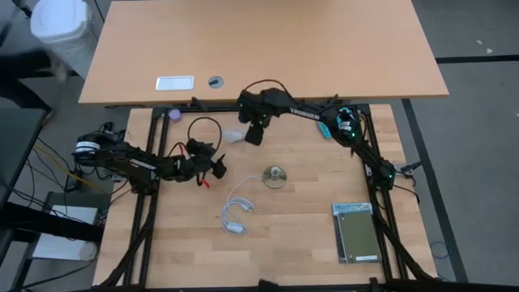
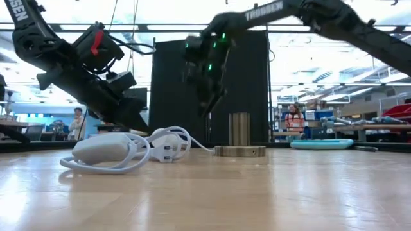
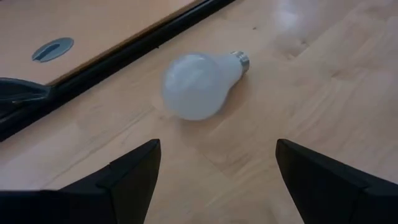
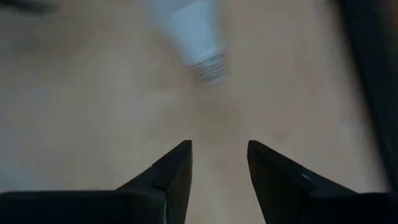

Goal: Screw lightbulb
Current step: Insert the lightbulb into the socket

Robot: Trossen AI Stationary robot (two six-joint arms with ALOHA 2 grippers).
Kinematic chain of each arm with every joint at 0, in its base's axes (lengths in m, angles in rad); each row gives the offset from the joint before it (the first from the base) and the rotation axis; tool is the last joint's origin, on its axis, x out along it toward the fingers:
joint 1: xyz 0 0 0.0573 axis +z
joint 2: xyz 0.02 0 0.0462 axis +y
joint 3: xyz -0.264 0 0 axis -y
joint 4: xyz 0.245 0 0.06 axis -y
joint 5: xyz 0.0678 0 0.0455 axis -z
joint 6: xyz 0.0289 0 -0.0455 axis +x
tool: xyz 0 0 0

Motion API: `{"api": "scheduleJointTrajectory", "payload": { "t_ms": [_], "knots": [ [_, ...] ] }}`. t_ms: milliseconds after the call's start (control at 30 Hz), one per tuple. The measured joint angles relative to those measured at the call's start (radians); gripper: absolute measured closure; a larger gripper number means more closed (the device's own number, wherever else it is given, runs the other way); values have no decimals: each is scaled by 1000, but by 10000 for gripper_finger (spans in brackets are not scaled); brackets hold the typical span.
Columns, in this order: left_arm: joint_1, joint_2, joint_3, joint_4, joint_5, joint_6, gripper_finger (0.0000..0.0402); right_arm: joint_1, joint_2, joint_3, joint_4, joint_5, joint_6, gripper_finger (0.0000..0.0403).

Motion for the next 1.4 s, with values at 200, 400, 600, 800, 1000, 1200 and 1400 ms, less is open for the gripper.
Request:
{"api": "scheduleJointTrajectory", "payload": {
  "t_ms": [200,400,600,800,1000,1200,1400],
  "knots": [
    [-2,-73,0,-24,90,73,78,159,-64,-5,-116,-12,-21,234],
    [-16,-124,18,-38,267,186,78,347,-169,-4,-142,82,-53,235],
    [-26,-134,111,-209,224,388,78,448,-305,-97,-61,112,-27,236],
    [-9,-134,196,-275,160,489,64,473,-565,-647,312,168,53,236],
    [150,-90,294,-352,347,548,55,445,-854,-1194,826,182,145,236],
    [334,102,468,-412,534,681,55,440,-986,-1440,1124,181,216,236],
    [464,320,664,-522,703,784,55,452,-992,-1504,1214,182,232,236]
  ]
}}
